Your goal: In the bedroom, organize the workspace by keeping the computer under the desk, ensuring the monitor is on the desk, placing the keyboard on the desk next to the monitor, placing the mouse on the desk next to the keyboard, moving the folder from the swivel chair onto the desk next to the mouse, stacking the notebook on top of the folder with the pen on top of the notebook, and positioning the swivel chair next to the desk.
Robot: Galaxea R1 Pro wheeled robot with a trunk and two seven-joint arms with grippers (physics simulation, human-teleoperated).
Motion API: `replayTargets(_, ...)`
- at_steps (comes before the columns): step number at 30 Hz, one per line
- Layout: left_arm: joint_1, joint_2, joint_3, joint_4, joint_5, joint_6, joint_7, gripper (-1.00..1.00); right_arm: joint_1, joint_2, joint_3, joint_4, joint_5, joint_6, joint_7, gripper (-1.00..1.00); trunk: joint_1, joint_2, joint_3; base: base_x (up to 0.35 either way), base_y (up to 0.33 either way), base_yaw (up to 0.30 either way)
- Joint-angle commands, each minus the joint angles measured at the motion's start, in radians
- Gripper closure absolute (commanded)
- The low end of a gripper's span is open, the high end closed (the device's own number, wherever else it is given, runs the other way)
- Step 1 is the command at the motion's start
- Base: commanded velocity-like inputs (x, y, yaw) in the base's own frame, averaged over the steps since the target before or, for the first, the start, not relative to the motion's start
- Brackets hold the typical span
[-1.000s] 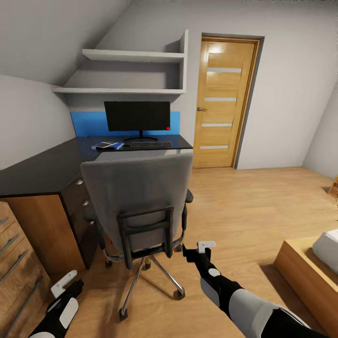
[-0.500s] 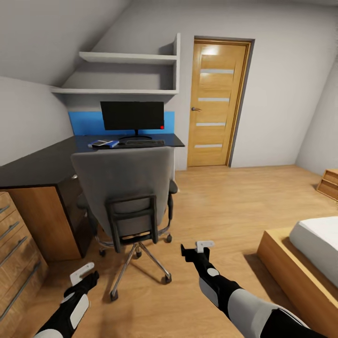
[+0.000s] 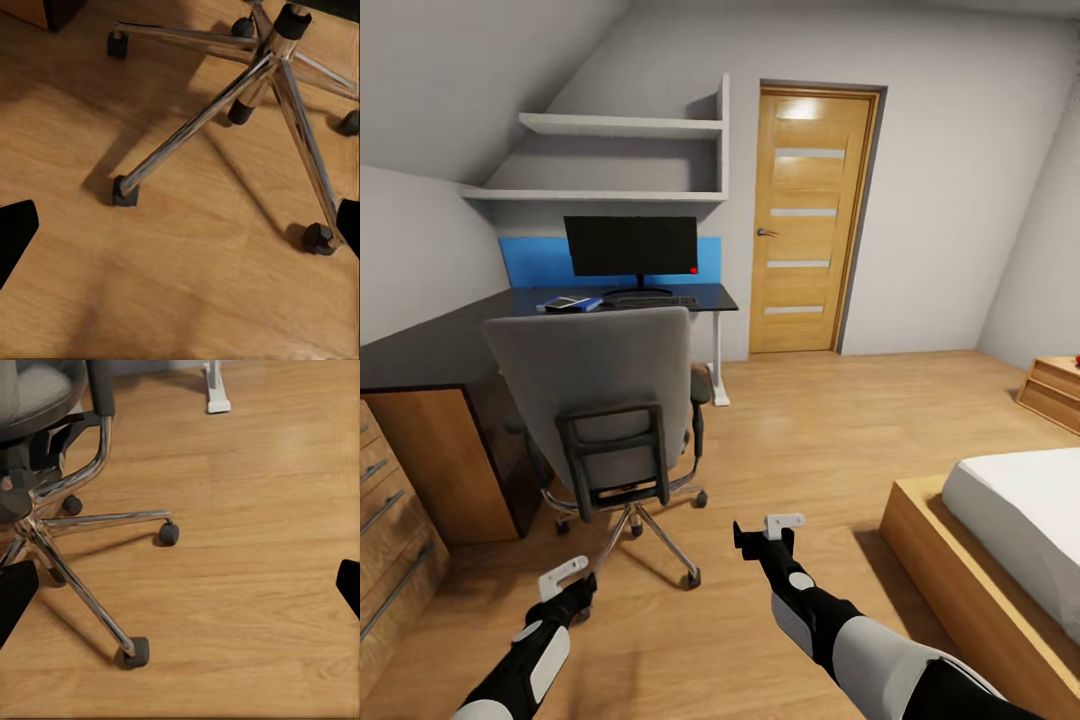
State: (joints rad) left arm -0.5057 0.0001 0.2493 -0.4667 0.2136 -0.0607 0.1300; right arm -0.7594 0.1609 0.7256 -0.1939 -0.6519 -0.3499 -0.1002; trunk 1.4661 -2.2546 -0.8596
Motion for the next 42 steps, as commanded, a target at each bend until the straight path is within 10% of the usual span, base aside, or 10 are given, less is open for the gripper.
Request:
replayTargets(1,-0.001,-0.003,-0.011,0.000,0.010,-0.003,0.001,-1.00,-0.001,0.004,0.008,0.000,-0.004,-0.002,-0.007,-1.00,0.000,0.000,-0.001,-0.041,-0.068,0.000)
replayTargets(9,-0.001,-0.019,-0.164,0.002,0.013,-0.002,0.005,-1.00,0.000,0.014,0.010,0.003,0.033,0.003,-0.076,-1.00,0.000,0.000,-0.001,-0.008,-0.014,0.000)
replayTargets(42,-0.001,-0.019,-0.171,0.002,0.013,-0.002,0.006,-1.00,0.018,0.014,0.011,0.003,0.035,-0.001,-0.126,-1.00,0.000,0.000,-0.001,0.017,0.000,0.191)
